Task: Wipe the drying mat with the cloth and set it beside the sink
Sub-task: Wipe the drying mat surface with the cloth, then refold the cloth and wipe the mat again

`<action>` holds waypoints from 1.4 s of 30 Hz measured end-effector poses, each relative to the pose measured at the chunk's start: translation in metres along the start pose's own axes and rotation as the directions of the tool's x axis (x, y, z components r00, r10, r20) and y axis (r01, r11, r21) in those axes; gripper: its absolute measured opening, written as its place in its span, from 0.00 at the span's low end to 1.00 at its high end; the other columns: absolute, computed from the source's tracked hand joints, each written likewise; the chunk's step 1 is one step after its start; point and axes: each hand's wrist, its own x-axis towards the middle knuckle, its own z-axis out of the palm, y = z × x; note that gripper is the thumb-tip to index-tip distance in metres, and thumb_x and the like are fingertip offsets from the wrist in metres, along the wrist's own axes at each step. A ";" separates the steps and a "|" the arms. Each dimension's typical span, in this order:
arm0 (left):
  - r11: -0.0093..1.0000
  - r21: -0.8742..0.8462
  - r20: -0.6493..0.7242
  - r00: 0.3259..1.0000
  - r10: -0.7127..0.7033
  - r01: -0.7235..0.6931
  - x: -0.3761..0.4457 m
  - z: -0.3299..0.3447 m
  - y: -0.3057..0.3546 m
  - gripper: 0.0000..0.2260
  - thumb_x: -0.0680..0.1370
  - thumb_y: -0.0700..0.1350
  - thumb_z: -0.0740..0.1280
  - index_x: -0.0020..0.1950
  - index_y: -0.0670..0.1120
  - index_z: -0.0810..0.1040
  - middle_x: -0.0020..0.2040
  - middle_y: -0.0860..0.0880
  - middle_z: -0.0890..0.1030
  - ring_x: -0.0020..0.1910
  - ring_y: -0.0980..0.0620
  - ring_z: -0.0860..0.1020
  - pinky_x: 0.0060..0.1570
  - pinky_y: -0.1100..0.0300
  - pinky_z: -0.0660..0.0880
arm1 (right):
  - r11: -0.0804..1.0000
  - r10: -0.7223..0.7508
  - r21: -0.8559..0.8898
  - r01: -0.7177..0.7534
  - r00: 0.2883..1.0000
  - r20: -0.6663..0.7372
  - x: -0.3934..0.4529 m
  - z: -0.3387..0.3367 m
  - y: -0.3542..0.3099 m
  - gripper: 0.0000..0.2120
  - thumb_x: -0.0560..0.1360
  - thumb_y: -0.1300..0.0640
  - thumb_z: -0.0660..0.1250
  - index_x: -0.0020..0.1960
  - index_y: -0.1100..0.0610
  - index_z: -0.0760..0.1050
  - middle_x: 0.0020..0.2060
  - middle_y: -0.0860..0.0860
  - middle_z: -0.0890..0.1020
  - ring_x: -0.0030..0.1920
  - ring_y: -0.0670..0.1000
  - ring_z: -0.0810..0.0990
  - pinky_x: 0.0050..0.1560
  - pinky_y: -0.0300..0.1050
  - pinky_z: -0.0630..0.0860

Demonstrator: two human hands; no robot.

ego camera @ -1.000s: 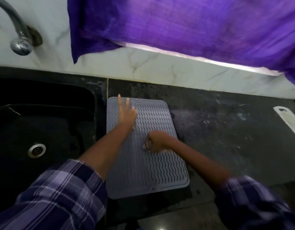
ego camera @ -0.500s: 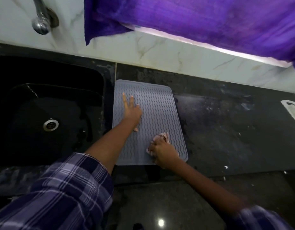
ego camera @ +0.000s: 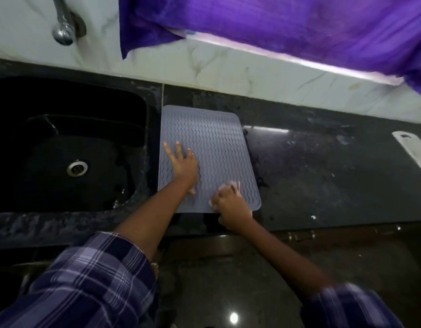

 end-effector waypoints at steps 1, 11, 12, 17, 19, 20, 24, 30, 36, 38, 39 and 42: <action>1.000 0.021 0.016 1.000 -0.002 0.002 -0.002 0.006 -0.001 0.58 0.63 0.67 0.73 0.79 0.46 0.41 0.80 0.47 0.41 0.75 0.32 0.36 0.63 0.22 0.39 | 0.997 -0.011 0.075 0.008 0.999 0.044 -0.008 0.005 -0.001 0.20 0.74 0.58 0.65 0.65 0.59 0.71 0.67 0.61 0.69 0.69 0.61 0.66 0.66 0.56 0.69; 0.268 -0.937 -0.147 0.949 0.279 -0.224 -0.023 0.015 -0.027 0.26 0.75 0.34 0.69 0.72 0.38 0.68 0.70 0.37 0.71 0.70 0.38 0.69 0.70 0.42 0.65 | -0.230 0.165 0.966 -0.121 0.973 0.161 -0.001 -0.066 0.012 0.17 0.76 0.64 0.62 0.65 0.61 0.71 0.51 0.56 0.81 0.48 0.55 0.81 0.49 0.46 0.79; 0.036 -0.991 -0.112 0.947 0.302 -0.129 -0.028 0.010 -0.031 0.21 0.76 0.32 0.66 0.70 0.36 0.71 0.67 0.37 0.75 0.66 0.39 0.74 0.67 0.45 0.70 | -0.381 0.115 0.918 -0.106 0.980 0.161 -0.008 -0.069 0.019 0.17 0.78 0.62 0.60 0.66 0.62 0.70 0.53 0.59 0.81 0.50 0.56 0.80 0.52 0.49 0.78; -0.299 -0.944 -0.023 0.876 0.482 0.140 -0.053 -0.020 -0.028 0.19 0.80 0.53 0.58 0.63 0.42 0.76 0.60 0.40 0.79 0.56 0.45 0.79 0.58 0.47 0.75 | -0.384 0.159 0.923 0.022 0.986 0.043 -0.021 -0.096 0.038 0.10 0.80 0.58 0.58 0.57 0.59 0.74 0.52 0.60 0.81 0.49 0.56 0.82 0.47 0.49 0.81; -0.318 -0.943 -0.063 0.887 0.458 0.097 -0.058 -0.032 -0.024 0.19 0.79 0.57 0.61 0.60 0.43 0.77 0.57 0.41 0.81 0.55 0.45 0.80 0.51 0.52 0.80 | -0.194 0.272 0.981 0.027 0.962 0.027 -0.018 -0.107 0.039 0.08 0.79 0.61 0.60 0.56 0.60 0.73 0.56 0.63 0.80 0.51 0.59 0.81 0.50 0.52 0.80; -0.274 -0.961 -0.084 0.904 0.420 0.039 -0.060 -0.037 -0.022 0.16 0.78 0.54 0.64 0.58 0.44 0.78 0.57 0.41 0.81 0.52 0.47 0.81 0.49 0.54 0.80 | -0.100 0.323 0.995 0.014 0.946 0.019 -0.016 -0.112 0.041 0.10 0.79 0.61 0.61 0.59 0.60 0.72 0.59 0.64 0.79 0.54 0.60 0.80 0.53 0.54 0.79; -0.276 -0.957 -0.157 0.964 0.217 -0.094 -0.055 -0.049 -0.016 0.06 0.77 0.47 0.67 0.48 0.45 0.79 0.53 0.41 0.81 0.45 0.49 0.80 0.51 0.54 0.78 | 0.309 0.460 0.950 0.053 0.865 -0.198 -0.017 -0.120 0.046 0.28 0.75 0.55 0.69 0.71 0.56 0.63 0.58 0.54 0.74 0.59 0.56 0.76 0.57 0.53 0.78; -0.320 -0.944 -0.159 0.959 0.236 -0.078 -0.034 -0.063 -0.019 0.08 0.78 0.45 0.65 0.52 0.43 0.79 0.54 0.39 0.82 0.49 0.46 0.81 0.57 0.47 0.77 | 0.725 0.287 0.660 0.197 0.785 -0.550 -0.007 -0.109 0.038 0.17 0.71 0.49 0.72 0.55 0.57 0.78 0.50 0.51 0.82 0.51 0.49 0.78 0.55 0.48 0.76; -0.334 -0.942 -0.156 0.913 0.377 -0.023 -0.013 -0.075 -0.030 0.17 0.80 0.50 0.63 0.62 0.40 0.76 0.56 0.39 0.81 0.52 0.45 0.80 0.55 0.50 0.78 | 0.522 0.237 0.831 0.191 0.904 -0.356 0.024 -0.120 0.051 0.16 0.75 0.58 0.69 0.59 0.64 0.74 0.55 0.60 0.81 0.56 0.56 0.81 0.59 0.48 0.77; -0.309 -0.950 -0.155 0.911 0.382 -0.031 -0.002 -0.078 -0.038 0.17 0.80 0.45 0.63 0.65 0.37 0.74 0.59 0.37 0.79 0.50 0.45 0.80 0.55 0.50 0.77 | 0.514 0.226 0.840 0.174 0.917 -0.329 0.037 -0.127 0.057 0.14 0.76 0.61 0.66 0.59 0.67 0.75 0.56 0.62 0.81 0.59 0.58 0.79 0.60 0.50 0.76; -0.281 -0.959 -0.144 0.915 0.377 -0.036 0.003 -0.081 -0.044 0.16 0.80 0.43 0.63 0.65 0.36 0.73 0.58 0.37 0.79 0.49 0.46 0.80 0.55 0.51 0.77 | 0.512 0.232 0.845 0.154 0.922 -0.309 0.043 -0.130 0.059 0.13 0.77 0.62 0.65 0.59 0.67 0.75 0.57 0.63 0.81 0.60 0.59 0.79 0.61 0.51 0.75; -0.213 -0.977 -0.114 0.904 0.413 -0.026 0.020 -0.088 -0.062 0.12 0.80 0.41 0.63 0.62 0.38 0.75 0.55 0.41 0.80 0.49 0.47 0.80 0.54 0.53 0.77 | 0.542 0.276 0.836 0.087 0.921 -0.275 0.061 -0.143 0.065 0.13 0.78 0.61 0.64 0.60 0.65 0.76 0.58 0.61 0.81 0.60 0.57 0.78 0.59 0.48 0.75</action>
